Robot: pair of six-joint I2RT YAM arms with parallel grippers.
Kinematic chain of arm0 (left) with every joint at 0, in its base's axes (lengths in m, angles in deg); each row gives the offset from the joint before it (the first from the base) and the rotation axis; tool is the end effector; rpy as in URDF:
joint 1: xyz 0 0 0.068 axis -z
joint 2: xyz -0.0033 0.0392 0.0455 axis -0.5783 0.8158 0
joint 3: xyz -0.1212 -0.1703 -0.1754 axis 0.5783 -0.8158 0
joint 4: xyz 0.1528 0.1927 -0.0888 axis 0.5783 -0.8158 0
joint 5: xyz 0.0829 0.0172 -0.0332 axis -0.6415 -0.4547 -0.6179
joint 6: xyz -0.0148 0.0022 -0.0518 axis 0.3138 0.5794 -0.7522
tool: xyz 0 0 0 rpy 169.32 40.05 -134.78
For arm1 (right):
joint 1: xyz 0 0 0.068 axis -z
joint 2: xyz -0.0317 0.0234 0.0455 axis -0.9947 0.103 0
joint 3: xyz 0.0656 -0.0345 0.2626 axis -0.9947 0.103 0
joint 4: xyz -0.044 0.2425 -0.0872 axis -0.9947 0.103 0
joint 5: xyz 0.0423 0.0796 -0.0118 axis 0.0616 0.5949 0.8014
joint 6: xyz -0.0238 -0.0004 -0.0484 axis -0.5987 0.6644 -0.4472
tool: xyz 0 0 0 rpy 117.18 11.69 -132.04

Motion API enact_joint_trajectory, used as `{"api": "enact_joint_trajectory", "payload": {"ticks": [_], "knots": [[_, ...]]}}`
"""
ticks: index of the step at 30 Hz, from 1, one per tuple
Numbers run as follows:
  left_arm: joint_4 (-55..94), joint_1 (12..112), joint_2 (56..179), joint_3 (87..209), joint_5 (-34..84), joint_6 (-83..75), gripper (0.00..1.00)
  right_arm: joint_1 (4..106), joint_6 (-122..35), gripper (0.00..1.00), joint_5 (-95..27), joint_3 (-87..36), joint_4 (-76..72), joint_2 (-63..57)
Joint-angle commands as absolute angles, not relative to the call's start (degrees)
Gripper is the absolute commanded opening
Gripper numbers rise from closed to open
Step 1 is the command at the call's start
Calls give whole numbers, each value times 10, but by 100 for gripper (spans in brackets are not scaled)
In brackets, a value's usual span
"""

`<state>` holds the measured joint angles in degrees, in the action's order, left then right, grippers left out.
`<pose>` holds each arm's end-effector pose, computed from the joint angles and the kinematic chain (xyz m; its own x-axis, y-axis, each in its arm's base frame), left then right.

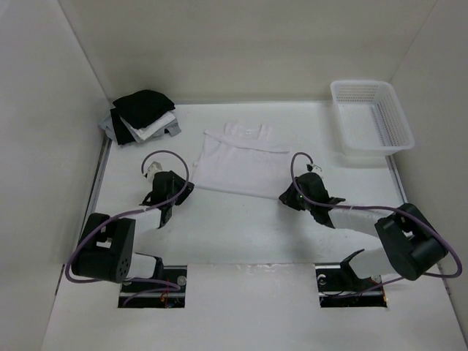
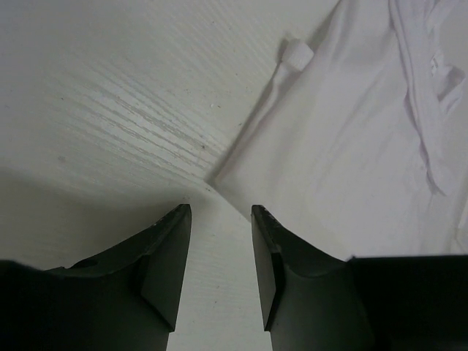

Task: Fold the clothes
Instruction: Fold the tank top

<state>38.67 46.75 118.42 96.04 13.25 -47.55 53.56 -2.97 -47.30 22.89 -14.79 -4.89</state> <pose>0.2291 -0.0440 0.1348 -0.4438 -0.7489 -0.4922 -0.3863 0.6554 -0.6490 0.2191 0.1251 0.1465 -0.6978 0.4412 -0.5642 0.1115 0.8451 0.5229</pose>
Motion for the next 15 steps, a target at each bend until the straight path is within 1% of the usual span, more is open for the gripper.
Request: {"api": "enact_joint_trajectory", "payload": {"ticks": [1,4,8,10,12,15], "knots": [[428,461,1213,972,146,-465,36,528,3,32,-496,249,-214,-55],[438,464,1248,989,148,-467,29,528,21,36,-504,260,-224,-44],[452,467,1286,1002,147,-471,25,528,44,42,-507,273,-260,-23],[460,466,1296,1002,155,-475,19,528,53,42,-498,271,-269,-9],[462,466,1300,1002,156,-475,15,528,61,40,-495,270,-274,2],[462,466,1304,1002,157,-475,8,531,70,31,-491,271,-272,6]]}}
